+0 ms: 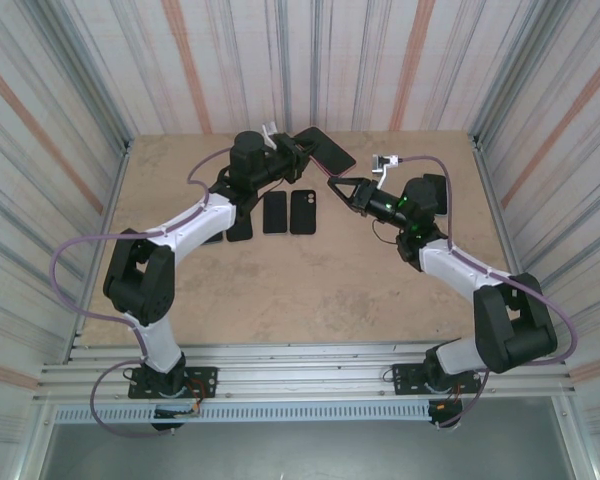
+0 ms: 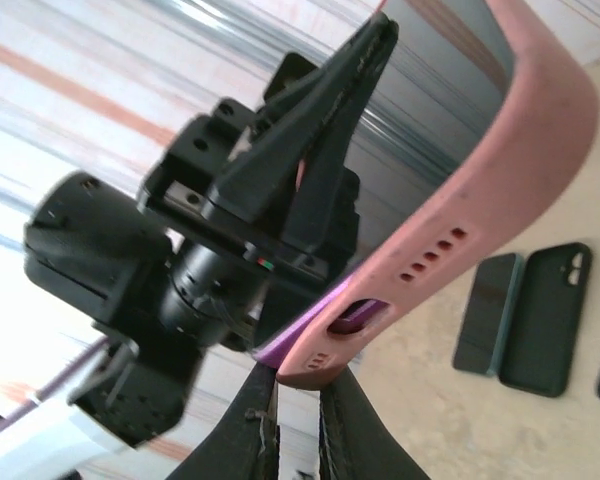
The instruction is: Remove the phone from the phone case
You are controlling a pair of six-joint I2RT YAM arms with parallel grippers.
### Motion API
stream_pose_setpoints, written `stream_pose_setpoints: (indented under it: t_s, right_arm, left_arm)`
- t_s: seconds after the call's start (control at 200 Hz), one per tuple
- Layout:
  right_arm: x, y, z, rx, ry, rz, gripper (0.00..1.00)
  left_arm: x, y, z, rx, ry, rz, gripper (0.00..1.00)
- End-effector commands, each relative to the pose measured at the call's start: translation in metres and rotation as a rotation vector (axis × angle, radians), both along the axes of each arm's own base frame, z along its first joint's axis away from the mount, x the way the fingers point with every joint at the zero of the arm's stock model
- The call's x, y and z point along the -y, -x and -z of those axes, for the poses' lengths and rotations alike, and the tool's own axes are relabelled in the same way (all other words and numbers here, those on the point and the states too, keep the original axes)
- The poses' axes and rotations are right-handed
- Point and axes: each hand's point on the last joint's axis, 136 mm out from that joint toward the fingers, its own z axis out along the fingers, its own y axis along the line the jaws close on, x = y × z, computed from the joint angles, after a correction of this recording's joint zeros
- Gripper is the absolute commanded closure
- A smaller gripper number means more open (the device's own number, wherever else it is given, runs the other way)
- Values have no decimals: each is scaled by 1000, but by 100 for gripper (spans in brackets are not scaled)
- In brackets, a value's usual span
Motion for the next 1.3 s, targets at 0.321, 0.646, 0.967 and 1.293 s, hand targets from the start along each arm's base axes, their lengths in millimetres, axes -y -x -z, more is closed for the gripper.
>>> stream_pose_setpoints:
  t_s: [0.321,0.646,0.967,1.293]
  right_arm:
    - [14,-6,21,14,118,-7,87]
    - [25,19,5,141,255,-172,54]
    - [23,46,-11,419,442,-359,45]
    - [0,52,0,639,663,-535,50]
  left_arm:
    - [-5,35,-120,269,131,80,100]
    - [-13,45,-114,575,-115,229,100]
    - [-28,70,-115,953,-272,381,100]
    - [-34,113,-123,1165,-323,570,100]
